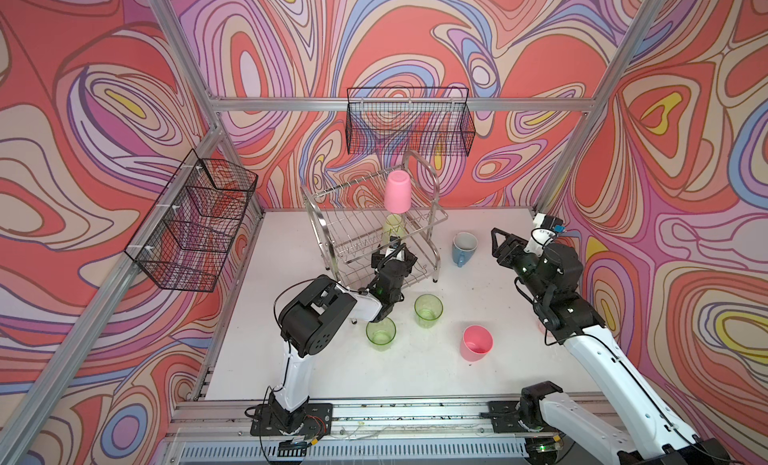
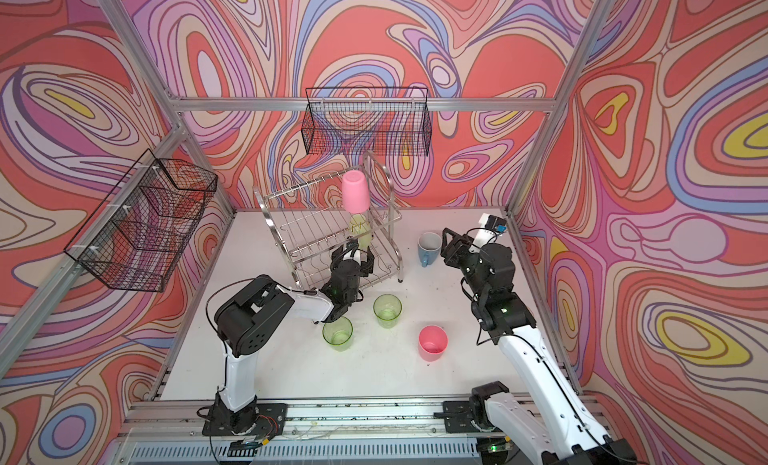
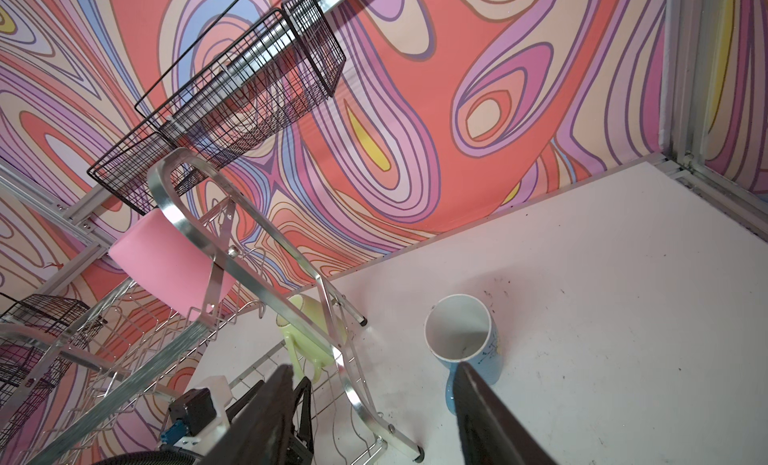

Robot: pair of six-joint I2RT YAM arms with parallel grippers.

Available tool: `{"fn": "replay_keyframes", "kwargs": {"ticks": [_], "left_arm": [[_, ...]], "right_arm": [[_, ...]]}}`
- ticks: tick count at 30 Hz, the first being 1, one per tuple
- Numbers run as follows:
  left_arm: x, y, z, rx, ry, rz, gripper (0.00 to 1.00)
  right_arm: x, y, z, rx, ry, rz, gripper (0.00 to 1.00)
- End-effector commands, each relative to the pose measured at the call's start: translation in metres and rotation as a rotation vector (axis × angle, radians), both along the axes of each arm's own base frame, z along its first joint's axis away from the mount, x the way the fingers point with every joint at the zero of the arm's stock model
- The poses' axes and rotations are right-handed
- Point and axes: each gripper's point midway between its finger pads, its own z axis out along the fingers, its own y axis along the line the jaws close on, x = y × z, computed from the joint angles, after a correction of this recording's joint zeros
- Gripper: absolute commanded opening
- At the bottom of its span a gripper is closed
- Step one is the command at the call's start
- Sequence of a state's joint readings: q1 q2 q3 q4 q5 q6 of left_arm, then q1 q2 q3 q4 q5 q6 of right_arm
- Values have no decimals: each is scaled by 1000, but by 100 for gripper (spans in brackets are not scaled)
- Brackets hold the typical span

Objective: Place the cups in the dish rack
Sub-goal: 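Open the left gripper to release the mug handle in the rack, then pull the open left gripper back out of the rack toward the robot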

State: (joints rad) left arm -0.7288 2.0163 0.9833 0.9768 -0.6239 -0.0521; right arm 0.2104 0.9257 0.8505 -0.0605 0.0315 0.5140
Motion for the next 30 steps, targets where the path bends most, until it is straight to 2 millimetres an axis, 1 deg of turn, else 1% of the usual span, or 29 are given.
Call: {"fn": "replay_keyframes", "kwargs": {"ticks": [1, 4, 8, 24, 30], "left_arm": [[-7, -6, 28, -13, -68, -31, 88], [-12, -12, 29, 11, -70, -54, 89], [-18, -20, 31, 38, -74, -79, 89], [-40, -38, 43, 154, -112, -162, 88], [-48, -46, 43, 213, -112, -218, 88]], "right_arm": [[-2, 0, -8, -1, 19, 7, 65], [-3, 0, -11, -2, 30, 10, 69], [-2, 1, -14, 2, 40, 10, 72], [-6, 2, -14, 13, 46, 17, 73], [-6, 1, -15, 11, 48, 15, 73]]}}
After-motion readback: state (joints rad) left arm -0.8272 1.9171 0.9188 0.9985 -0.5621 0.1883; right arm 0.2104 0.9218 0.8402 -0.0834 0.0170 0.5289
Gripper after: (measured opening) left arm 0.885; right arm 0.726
